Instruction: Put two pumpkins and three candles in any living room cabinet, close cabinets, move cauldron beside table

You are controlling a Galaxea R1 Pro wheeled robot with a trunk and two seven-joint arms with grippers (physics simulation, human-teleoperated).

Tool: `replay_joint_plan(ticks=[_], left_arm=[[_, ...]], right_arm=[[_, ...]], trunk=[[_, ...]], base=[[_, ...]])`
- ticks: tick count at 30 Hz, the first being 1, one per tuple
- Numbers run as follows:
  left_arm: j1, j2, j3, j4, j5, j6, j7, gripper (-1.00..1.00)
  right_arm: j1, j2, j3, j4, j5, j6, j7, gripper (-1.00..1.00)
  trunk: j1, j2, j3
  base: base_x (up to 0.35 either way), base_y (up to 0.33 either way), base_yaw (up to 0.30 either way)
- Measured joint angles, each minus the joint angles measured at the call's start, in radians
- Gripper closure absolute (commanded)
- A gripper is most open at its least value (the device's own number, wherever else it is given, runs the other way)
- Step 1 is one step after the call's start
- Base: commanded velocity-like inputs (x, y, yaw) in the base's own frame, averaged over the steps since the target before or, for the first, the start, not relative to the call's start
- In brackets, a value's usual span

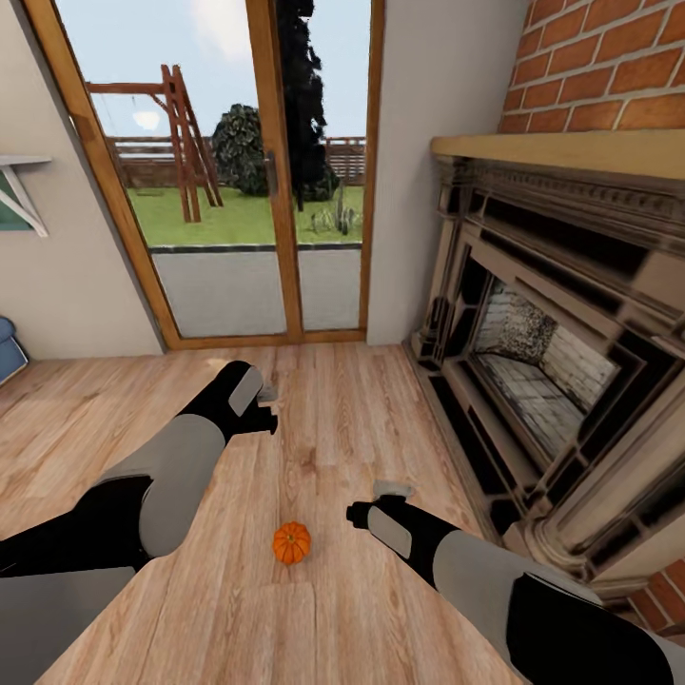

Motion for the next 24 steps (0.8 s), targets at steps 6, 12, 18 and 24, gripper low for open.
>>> replay_joint_plan(ticks=[6, 12, 18, 24], left_arm=[[0.0, -0.008, 0.0, 0.043, 0.001, -0.064, -0.004, -1.0], [0.0, -0.025, -0.001, 0.055, 0.0, -0.088, -0.001, -1.0], [0.0, -0.034, -0.001, 0.055, -0.003, -0.099, 0.0, -1.0], [0.0, -0.034, -0.001, 0.055, -0.004, -0.198, -0.003, -1.0]], right_arm=[[-0.171, -0.013, -0.003, -0.048, 0.01, 0.211, -0.096, -1.0], [-0.373, -0.045, -0.003, -0.053, 0.016, 0.494, -0.131, -1.0], [-0.598, -0.125, -0.002, -0.054, 0.048, 0.655, -0.138, -1.0], [-0.676, -0.133, -0.002, -0.058, 0.175, 0.661, -0.151, -1.0]], trunk=[[0.023, -0.042, -0.019], [0.046, -0.084, -0.037], [0.069, -0.126, -0.056], [0.092, -0.168, -0.075]], base=[[0.0, 0.0, 0.0], [0.0, 0.0, 0.0], [0.0, 0.0, 0.0], [0.0, 0.0, 0.0]])
